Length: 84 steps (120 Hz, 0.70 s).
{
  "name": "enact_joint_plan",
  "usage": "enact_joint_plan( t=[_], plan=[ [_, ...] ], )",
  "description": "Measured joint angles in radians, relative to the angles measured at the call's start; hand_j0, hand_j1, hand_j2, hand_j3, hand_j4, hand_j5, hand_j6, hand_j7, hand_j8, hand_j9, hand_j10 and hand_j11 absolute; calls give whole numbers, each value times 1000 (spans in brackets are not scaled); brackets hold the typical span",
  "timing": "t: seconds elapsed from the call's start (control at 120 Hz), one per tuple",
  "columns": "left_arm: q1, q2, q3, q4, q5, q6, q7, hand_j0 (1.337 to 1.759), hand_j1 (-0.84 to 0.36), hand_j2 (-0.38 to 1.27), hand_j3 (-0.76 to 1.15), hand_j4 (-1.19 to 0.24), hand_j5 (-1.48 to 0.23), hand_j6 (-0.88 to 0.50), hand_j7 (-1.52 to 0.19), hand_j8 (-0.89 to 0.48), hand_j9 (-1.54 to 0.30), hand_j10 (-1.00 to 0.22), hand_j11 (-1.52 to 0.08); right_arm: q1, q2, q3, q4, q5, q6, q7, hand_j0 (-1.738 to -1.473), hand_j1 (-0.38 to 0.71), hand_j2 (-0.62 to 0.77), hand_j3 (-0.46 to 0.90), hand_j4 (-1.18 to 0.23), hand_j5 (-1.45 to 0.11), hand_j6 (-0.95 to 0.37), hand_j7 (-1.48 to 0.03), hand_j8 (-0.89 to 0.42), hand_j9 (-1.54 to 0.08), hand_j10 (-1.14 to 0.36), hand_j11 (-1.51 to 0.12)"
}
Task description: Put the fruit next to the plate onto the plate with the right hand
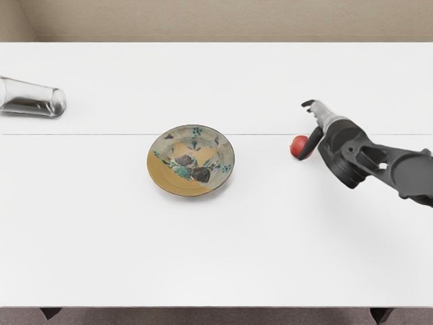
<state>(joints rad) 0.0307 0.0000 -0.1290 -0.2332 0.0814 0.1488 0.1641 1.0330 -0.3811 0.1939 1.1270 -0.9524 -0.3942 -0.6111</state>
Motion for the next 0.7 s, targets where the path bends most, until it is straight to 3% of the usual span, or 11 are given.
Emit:
enact_joint_plan(
  t=[0.183,0.583,0.7],
  plan=[
    [0,0,0,0,0,0,0,1658,341,2,0,-7,-9,-7,-9,-7,-9,-7,-9,-16,16,-1,-2,-1,-8,0,-1658,-86,-34,0,-223,-288,-225,-288,-224,-288,-223,-288],
    [0,0,0,0,0,0,0,1658,341,2,0,-7,-9,-7,-9,-7,-9,-7,-9,-23,9,-1,7,3,1,0,-1657,197,-68,0,-467,-613,-470,-609,-467,-613,-467,-613],
    [0,0,0,0,0,0,0,1658,340,2,0,-7,-10,-8,-10,-7,-10,-7,-9,-24,9,-1,8,3,2,0,-1656,228,25,0,-531,-688,-464,-688,-448,-692,-529,-692]
  ],
)
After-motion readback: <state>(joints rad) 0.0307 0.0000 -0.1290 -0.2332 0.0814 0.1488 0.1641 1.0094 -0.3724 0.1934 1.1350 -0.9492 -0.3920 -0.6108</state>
